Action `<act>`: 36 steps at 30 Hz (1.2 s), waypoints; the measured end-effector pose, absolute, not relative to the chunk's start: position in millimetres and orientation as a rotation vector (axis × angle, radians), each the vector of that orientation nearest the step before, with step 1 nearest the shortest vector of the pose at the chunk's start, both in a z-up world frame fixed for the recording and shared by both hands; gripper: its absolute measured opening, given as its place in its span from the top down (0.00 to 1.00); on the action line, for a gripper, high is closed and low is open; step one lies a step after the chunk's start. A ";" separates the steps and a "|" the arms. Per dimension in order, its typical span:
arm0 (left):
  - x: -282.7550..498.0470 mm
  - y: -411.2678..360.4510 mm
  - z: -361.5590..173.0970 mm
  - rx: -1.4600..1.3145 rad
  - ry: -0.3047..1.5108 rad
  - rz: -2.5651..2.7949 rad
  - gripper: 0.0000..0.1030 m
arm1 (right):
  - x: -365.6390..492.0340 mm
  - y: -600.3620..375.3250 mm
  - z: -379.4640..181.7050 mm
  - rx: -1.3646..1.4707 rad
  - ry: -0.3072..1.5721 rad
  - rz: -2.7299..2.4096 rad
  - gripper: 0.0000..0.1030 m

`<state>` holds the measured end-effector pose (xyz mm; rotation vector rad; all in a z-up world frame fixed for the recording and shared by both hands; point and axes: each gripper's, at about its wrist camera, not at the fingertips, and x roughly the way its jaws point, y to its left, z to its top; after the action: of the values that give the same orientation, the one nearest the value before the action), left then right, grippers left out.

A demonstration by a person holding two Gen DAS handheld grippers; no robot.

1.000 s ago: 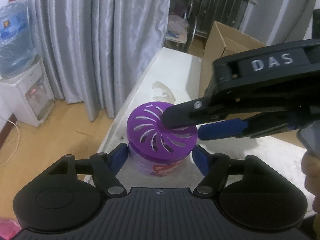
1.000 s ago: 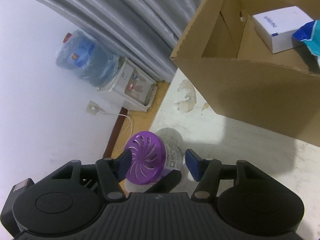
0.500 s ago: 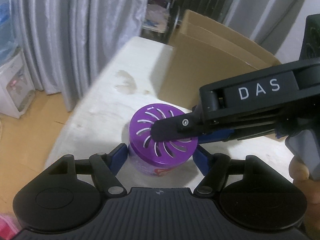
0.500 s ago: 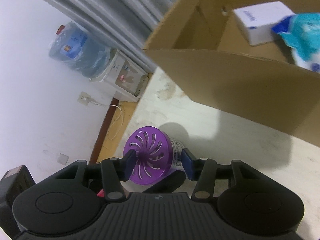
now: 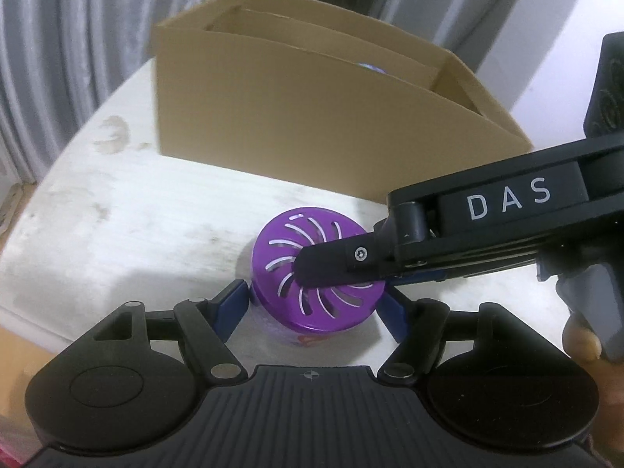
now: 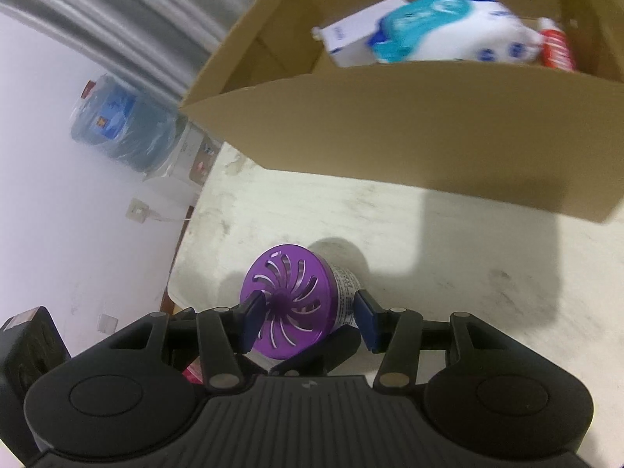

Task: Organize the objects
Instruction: 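Lift the purple-lidded jar with the right gripper and hold it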

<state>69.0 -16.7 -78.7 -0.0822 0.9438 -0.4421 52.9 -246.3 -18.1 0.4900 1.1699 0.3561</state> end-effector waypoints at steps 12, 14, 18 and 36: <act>43.3 -40.6 -76.3 -0.047 0.919 -0.511 0.30 | 32.1 -277.7 -23.7 0.562 1.133 0.297 0.48; 41.3 -41.0 -75.9 -0.044 0.915 -0.517 0.30 | 30.5 -280.8 -24.9 0.571 1.128 0.296 0.48; 43.7 -35.8 -76.8 -0.028 0.909 -0.523 0.27 | 29.9 -286.7 -26.2 0.591 1.122 0.298 0.48; 27.9 -42.7 -77.8 0.089 0.921 -0.495 0.35 | 26.3 -294.7 -31.9 0.633 1.126 0.307 0.49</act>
<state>27.9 -42.7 -77.8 0.0893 0.9207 -0.4952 26.3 -294.7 -31.9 0.6327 1.1260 0.3074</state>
